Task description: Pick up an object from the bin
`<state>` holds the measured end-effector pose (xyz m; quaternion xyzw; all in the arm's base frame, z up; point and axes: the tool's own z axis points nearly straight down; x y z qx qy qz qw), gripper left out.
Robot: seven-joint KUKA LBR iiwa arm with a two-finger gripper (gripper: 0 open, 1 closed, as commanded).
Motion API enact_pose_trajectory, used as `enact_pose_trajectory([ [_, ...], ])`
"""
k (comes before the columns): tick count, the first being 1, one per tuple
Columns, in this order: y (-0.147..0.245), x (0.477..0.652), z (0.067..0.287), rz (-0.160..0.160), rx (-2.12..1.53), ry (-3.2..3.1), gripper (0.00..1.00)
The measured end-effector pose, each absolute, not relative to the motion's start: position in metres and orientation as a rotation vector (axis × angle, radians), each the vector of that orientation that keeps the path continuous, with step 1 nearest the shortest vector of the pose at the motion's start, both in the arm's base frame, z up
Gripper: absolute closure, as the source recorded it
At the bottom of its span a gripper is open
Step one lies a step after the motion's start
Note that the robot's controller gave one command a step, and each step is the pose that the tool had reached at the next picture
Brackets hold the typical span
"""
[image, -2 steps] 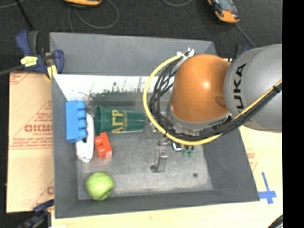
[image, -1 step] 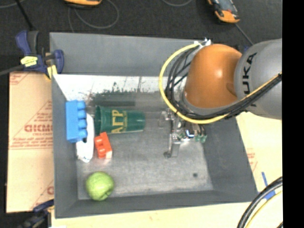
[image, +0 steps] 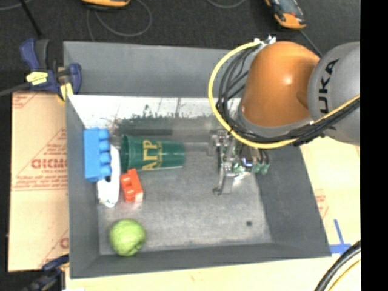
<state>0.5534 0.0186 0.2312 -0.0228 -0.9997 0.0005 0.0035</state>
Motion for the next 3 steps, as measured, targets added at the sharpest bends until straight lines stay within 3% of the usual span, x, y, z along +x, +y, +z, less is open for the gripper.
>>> enact_pose_trajectory([
  [1,0.035,0.573,0.235,-0.001,-0.047,-3.166,0.00],
  [2,0.078,0.578,0.197,-0.001,-0.050,-3.142,0.00],
  [3,0.089,0.586,0.180,-0.007,-0.051,-3.145,0.00],
])
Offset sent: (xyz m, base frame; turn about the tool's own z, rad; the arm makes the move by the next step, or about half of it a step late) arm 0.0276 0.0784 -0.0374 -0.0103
